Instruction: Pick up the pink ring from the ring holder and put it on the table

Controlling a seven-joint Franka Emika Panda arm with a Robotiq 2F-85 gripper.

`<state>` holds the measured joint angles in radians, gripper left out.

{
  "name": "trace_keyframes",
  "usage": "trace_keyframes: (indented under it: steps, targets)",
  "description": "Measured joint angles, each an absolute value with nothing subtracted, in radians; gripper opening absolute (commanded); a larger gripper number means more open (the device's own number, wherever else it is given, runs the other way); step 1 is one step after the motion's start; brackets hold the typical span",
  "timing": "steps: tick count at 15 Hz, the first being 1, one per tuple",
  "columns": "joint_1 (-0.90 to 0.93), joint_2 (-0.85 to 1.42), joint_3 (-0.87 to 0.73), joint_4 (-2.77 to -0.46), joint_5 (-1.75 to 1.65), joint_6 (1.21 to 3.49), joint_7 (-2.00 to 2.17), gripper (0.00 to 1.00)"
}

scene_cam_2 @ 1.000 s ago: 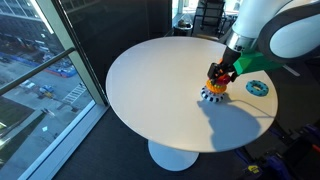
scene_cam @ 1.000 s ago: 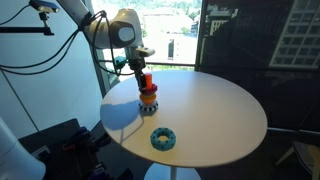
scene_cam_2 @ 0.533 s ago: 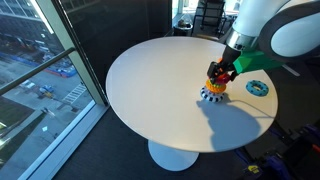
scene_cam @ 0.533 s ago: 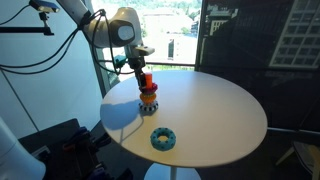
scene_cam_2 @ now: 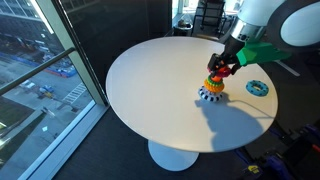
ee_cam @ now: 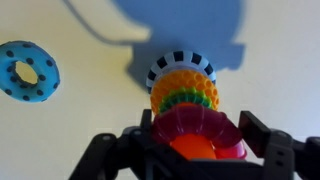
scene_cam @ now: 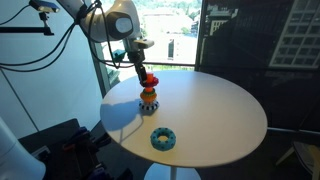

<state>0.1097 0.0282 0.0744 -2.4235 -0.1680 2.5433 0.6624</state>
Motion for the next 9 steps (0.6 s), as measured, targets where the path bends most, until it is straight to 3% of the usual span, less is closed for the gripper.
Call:
trace_keyframes:
  steps: [9]
  targets:
    - [0.110,-0.091,0.095,-2.429,-0.157,2.504,0.662,0.62]
